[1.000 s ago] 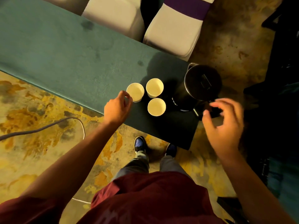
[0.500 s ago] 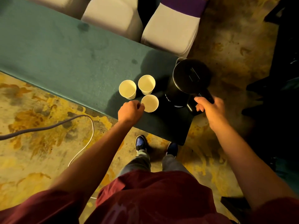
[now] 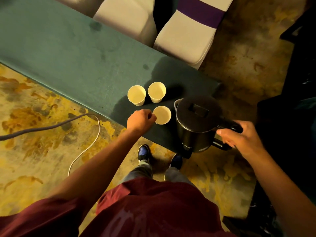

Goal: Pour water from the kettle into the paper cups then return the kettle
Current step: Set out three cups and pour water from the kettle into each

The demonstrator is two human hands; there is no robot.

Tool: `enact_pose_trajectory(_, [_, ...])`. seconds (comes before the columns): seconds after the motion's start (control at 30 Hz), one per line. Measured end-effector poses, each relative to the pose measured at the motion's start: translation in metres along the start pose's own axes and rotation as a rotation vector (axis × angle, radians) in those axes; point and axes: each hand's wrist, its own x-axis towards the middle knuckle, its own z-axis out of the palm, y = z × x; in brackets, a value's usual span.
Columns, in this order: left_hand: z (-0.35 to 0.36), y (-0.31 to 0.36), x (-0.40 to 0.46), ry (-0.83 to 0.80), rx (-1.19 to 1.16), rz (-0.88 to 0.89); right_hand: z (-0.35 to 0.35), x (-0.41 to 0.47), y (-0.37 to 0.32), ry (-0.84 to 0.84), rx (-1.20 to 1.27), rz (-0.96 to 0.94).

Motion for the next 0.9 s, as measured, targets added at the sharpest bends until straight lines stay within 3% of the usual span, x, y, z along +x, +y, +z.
enact_pose_trajectory(0.37, [0.007,-0.007,0.001,0.007,-0.052,0.017,0.01,-0.011,-0.016,-0.126,-0.125,-0.012])
enact_pose_trajectory(0.9, [0.012,-0.01,0.001,-0.011,-0.076,0.034,0.019,-0.016,-0.026,-0.091,-0.296,0.066])
